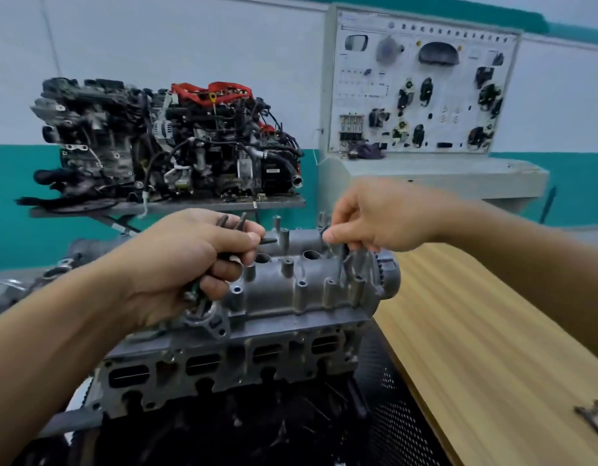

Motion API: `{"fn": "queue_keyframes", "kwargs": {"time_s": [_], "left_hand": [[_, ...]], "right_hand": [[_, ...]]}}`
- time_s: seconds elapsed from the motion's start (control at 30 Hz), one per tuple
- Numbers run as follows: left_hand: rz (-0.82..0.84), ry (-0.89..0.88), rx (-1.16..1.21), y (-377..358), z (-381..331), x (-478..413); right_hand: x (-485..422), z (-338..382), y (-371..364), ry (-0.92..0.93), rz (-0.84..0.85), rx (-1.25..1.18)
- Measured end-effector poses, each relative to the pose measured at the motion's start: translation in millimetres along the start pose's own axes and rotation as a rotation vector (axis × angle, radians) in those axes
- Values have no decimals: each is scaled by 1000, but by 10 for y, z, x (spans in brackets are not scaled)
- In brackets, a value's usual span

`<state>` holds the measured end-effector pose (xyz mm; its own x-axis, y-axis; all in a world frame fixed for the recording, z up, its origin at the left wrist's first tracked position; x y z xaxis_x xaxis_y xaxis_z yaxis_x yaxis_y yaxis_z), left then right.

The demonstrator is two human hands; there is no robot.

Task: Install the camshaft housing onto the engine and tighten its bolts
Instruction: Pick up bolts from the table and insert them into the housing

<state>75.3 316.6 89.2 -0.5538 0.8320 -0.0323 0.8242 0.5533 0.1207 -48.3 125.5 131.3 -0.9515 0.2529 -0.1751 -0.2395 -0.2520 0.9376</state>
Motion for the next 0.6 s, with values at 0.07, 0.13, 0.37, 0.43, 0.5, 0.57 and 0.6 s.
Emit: {"fn": "queue_keyframes", "kwargs": {"time_s": [0.07, 0.13, 0.37, 0.43, 0.5, 0.57, 0.6], "left_hand": [[40, 11, -50, -90, 12, -139], [72, 3, -105, -215, -12, -307], [159, -52, -232, -554, -109, -748], [171, -57, -250, -588, -99, -815], [176, -49, -258, -588, -83, -865], [177, -33, -251, -551, -66, -891], [180, -27, -248, -524, -60, -897]], "right_hand": [[56, -176, -73, -20, -14, -29], [115, -295, -85, -31, -42, -71], [154, -355, -26, 23, -80, 97], [128, -332, -56, 38, -39, 181], [97, -312, -84, 42, -4, 254], [79, -302, -58, 37, 8, 276], [72, -299, -37, 34, 12, 278]]}}
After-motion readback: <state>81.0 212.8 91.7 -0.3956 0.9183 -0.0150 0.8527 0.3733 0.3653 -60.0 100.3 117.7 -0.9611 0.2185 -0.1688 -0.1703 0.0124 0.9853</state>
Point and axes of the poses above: each hand's wrist, its own x-axis away from the middle knuckle, its own y-axis out of the back of the hand, z = x × y, the point moved 2 cm from there along -x, towards the middle knuckle, and after that the axes turned 4 degrees about -x, right-handed, at the moved point
